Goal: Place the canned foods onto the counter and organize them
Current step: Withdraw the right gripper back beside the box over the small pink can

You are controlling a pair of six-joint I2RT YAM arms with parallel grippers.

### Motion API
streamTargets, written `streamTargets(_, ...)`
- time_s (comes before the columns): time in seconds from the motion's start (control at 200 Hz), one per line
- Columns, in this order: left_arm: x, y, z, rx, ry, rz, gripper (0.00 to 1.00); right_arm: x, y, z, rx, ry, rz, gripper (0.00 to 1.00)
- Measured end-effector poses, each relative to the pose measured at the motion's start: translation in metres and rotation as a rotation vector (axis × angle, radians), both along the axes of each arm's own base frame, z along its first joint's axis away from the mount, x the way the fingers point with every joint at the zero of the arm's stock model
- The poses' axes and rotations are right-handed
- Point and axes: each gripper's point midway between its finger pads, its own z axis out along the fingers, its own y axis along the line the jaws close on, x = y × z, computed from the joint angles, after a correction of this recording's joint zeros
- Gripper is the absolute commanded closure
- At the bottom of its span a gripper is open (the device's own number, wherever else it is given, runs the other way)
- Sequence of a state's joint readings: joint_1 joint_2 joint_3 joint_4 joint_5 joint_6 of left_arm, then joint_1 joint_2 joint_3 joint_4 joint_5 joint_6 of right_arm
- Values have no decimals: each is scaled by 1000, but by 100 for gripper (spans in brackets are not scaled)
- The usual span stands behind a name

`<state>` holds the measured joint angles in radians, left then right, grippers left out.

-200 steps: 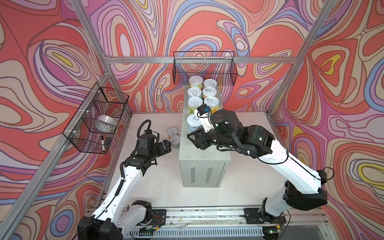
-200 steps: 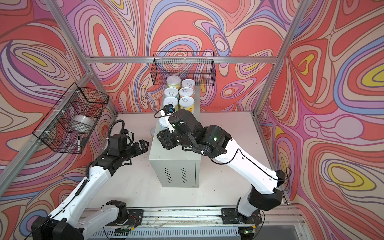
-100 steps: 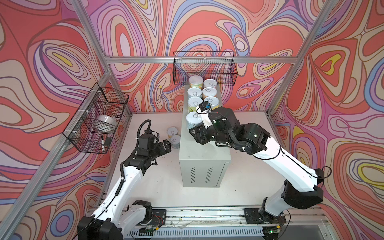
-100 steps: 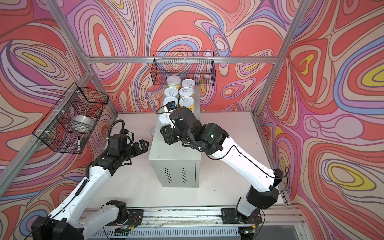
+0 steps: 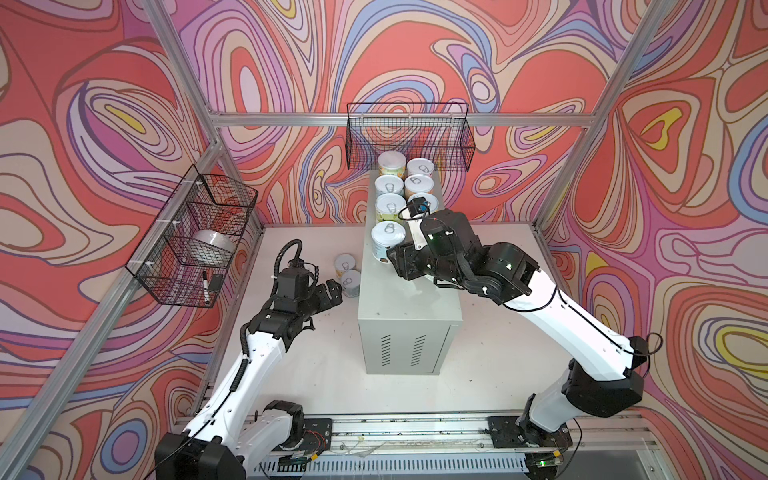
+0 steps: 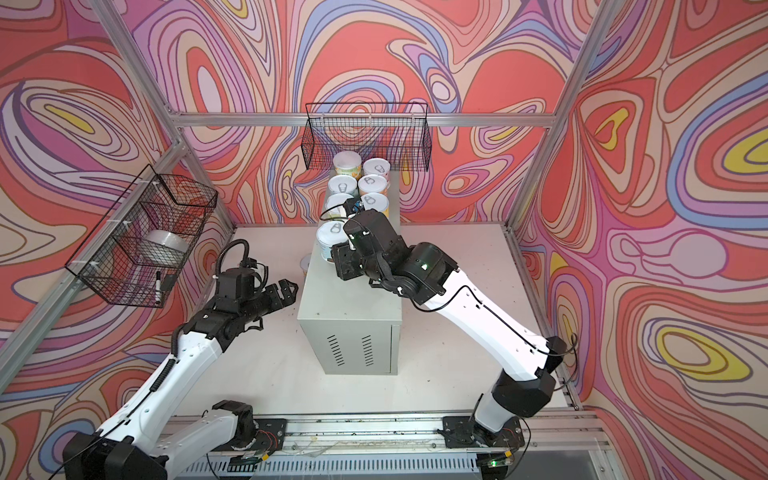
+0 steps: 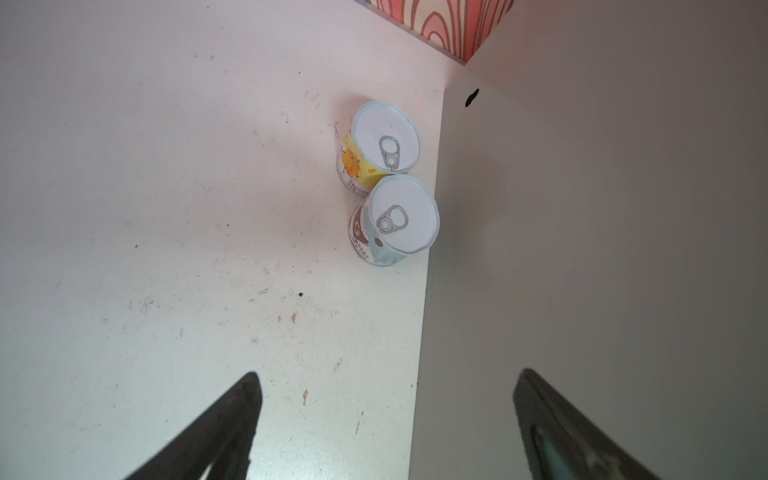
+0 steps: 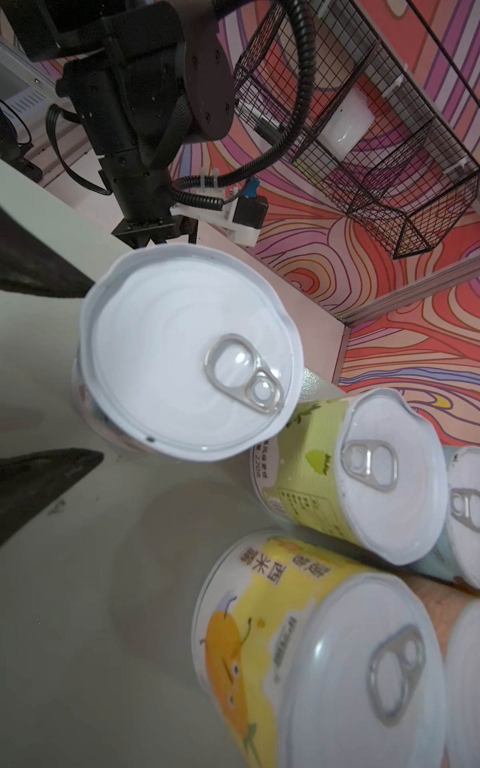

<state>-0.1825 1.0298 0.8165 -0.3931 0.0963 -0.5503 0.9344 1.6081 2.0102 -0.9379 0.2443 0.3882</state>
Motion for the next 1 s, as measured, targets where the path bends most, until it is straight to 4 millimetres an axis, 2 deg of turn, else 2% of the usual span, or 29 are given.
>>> streamTargets(0.17,1,0,-4,2,12,0,4,-5,-3,8,36,-11,7,42)
streamTargets(0.235,2,0,-7,3,22,0,3,-11,-11,10,45,-17,11,40)
streamTargets(0.3,2,0,-8,4,24,0,3,-16,-22,17,49,-39,1,35)
streamTargets(0.391,1,0,-7,5,22,1,2,-10,-49,28,69,-49,-46,32)
streamTargets(0.476,1,1,-4,7,14,6,2,18,-101,29,88,-48,-177,30)
streamTargets(0.551,0,2,-2,9,5,10,2,37,-155,13,91,-24,-320,28)
streamTargets(0.616,-1,3,-1,10,1,12,3,42,-183,-3,93,3,-397,24)
streamTargets(0.701,-2,3,-3,10,5,12,3,46,-203,-19,102,30,-448,19)
streamTargets(0.781,-1,2,-6,10,17,10,3,59,-221,-40,129,76,-500,18)
streamTargets(0.916,0,2,-11,12,31,10,1,80,-267,-94,160,167,-648,15)
streamTargets(0.997,-1,2,-14,11,34,11,1,82,-277,-122,162,213,-691,13)
